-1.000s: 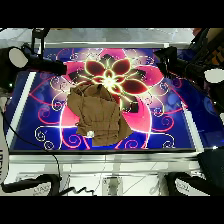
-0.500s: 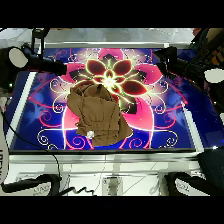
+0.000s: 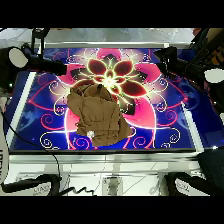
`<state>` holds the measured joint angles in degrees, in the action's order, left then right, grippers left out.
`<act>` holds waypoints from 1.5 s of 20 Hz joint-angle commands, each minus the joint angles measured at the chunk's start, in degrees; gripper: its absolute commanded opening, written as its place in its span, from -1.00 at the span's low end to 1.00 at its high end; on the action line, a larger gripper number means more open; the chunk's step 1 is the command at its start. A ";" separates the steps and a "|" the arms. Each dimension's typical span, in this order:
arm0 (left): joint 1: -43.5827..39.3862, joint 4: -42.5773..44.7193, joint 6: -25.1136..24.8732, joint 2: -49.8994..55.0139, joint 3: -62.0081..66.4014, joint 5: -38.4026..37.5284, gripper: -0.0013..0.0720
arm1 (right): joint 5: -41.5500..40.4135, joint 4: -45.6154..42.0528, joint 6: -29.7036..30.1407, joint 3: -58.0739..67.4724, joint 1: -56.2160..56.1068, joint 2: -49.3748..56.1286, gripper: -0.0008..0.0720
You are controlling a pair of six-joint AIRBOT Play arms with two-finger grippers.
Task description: Fold the clothes and pants, and hang the long-sleeved shirts on hangers.
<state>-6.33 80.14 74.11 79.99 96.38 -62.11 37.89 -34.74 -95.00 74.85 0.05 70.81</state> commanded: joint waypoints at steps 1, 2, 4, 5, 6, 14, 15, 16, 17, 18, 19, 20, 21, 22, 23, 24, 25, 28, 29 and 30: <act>0.02 0.00 0.00 0.00 -0.02 0.00 -0.34 | 0.02 0.00 0.00 0.02 -0.04 0.04 0.64; 0.02 0.00 0.00 0.00 -0.02 0.00 -0.34 | 0.00 0.00 0.00 0.02 -0.04 0.04 0.64; 0.00 0.00 0.00 0.00 -0.02 0.00 -0.34 | 0.02 0.00 0.00 0.02 -0.04 0.04 0.64; 0.00 0.00 0.00 0.00 -0.02 0.00 -0.34 | 0.02 0.00 0.00 0.02 -0.04 0.04 0.64; 0.00 0.00 0.00 0.00 -0.02 0.00 -0.34 | 0.02 0.00 0.00 0.02 -0.04 0.02 0.64; 0.00 0.00 0.00 0.00 -0.02 0.00 -0.34 | 0.00 0.00 0.00 0.02 -0.04 0.02 0.64; 0.02 0.00 0.00 0.00 -0.02 0.00 -0.34 | 0.00 0.00 0.00 0.02 -0.04 0.04 0.64; 0.00 0.00 0.00 0.00 -0.02 0.00 -0.34 | 0.02 0.00 0.00 0.02 -0.04 0.04 0.64; 0.00 0.00 0.00 0.00 -0.02 0.00 -0.34 | 0.02 0.00 0.00 0.02 -0.04 0.04 0.64; 0.00 0.00 0.00 0.00 -0.02 0.00 -0.34 | 0.02 0.02 0.00 0.02 -0.04 0.04 0.64; 0.00 0.00 0.00 0.00 -0.02 0.00 -0.34 | 0.02 0.02 0.00 0.02 -0.04 0.02 0.64; 0.00 0.00 0.00 0.00 -0.02 0.00 -0.34 | 0.02 0.00 0.00 0.02 -0.04 0.04 0.64; 0.00 0.00 0.00 0.00 -0.02 0.00 -0.34 | 0.02 0.00 0.00 0.02 -0.04 0.04 0.64; 0.00 0.00 -0.02 0.00 -0.02 0.00 -0.34 | 0.00 0.00 0.00 0.02 -0.04 0.04 0.64; 0.00 0.00 0.00 0.00 -0.02 0.00 -0.34 | 0.02 0.00 0.00 0.02 -0.04 0.04 0.64; 0.00 0.00 0.00 0.00 -0.02 0.00 -0.34 | 0.00 0.02 0.00 0.02 -0.04 0.02 0.64; 0.00 0.00 0.00 0.00 -0.02 0.00 -0.34 | 0.00 0.02 0.00 0.02 -0.04 0.04 0.64; 0.00 0.00 0.00 0.00 -0.02 0.00 -0.34 | 0.70 -0.15 0.07 0.02 -0.04 0.02 0.64; 0.00 0.00 0.00 0.00 -0.02 0.00 -0.34 | 0.74 -0.59 0.07 0.02 -0.04 0.02 0.64; 0.00 0.00 0.00 0.00 -0.02 0.00 -0.34 | 0.98 -1.05 0.31 0.02 -0.04 0.02 0.64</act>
<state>-6.33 80.14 74.11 79.99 96.38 -62.13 38.28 -34.96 -94.98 74.85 0.05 70.81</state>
